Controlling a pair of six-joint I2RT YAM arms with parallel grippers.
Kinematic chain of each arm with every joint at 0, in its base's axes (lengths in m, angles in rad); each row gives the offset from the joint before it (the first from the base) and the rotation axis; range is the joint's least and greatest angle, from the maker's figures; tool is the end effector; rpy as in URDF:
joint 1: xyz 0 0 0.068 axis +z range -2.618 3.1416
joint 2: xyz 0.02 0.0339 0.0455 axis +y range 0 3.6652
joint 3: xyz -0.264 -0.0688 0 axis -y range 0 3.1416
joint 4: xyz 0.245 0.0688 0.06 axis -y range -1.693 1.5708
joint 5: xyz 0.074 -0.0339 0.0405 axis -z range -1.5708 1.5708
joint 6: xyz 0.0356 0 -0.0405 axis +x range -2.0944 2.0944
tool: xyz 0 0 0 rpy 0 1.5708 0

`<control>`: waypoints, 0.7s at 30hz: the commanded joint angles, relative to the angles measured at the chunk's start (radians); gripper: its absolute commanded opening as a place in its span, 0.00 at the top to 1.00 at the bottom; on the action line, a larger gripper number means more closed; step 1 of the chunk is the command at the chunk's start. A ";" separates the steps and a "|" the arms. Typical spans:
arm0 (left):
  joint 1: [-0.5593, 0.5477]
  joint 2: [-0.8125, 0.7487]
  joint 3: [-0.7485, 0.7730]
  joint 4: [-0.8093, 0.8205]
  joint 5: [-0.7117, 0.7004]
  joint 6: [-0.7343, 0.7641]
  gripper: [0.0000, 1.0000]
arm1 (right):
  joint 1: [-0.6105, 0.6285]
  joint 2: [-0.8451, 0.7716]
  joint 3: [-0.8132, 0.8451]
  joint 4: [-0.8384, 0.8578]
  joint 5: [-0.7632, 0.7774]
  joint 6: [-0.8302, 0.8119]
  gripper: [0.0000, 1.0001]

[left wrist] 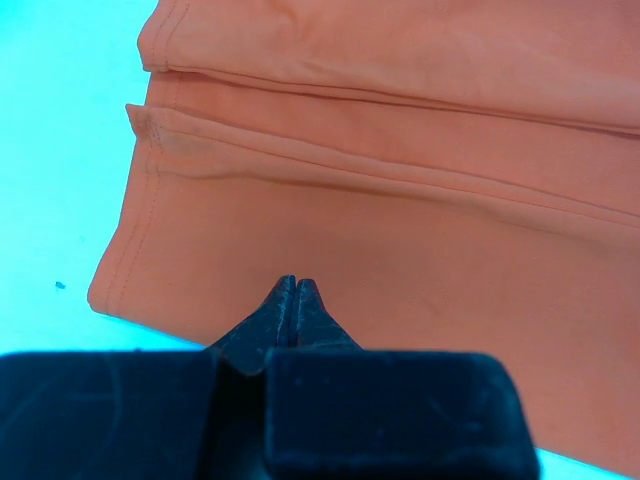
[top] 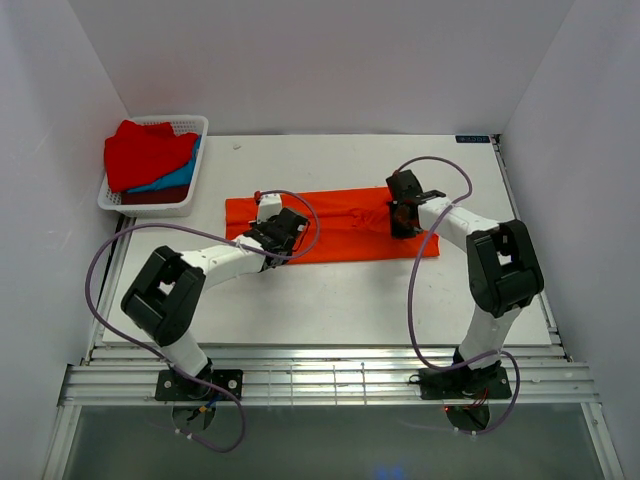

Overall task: Fold and stack the t-shirts
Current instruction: Fold the tshirt

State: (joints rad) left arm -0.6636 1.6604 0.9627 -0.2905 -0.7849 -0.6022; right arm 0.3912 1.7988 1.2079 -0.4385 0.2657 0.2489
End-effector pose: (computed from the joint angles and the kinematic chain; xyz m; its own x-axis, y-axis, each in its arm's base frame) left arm 0.2711 -0.1801 0.1822 -0.6154 -0.0275 -0.7877 -0.2660 0.9480 0.1747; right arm 0.3478 0.1334 0.1911 -0.8277 -0.0843 -0.5549 -0.0402 0.9950 -0.0912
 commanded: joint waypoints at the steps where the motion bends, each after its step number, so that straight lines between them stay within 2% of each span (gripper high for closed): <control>1: 0.009 0.013 -0.007 0.008 -0.042 -0.007 1.00 | 0.003 0.030 0.025 0.007 -0.010 0.013 0.92; 15: 0.012 0.163 -0.018 0.030 0.027 -0.036 1.00 | 0.000 0.148 0.140 -0.028 0.021 -0.002 0.92; 21: -0.011 0.142 -0.076 0.004 0.081 -0.093 1.00 | -0.008 0.221 0.223 -0.055 0.052 -0.014 0.92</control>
State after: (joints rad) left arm -0.6601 1.8011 0.9379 -0.2504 -0.8078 -0.6395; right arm 0.3901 1.9804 1.3746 -0.4740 0.2867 0.2466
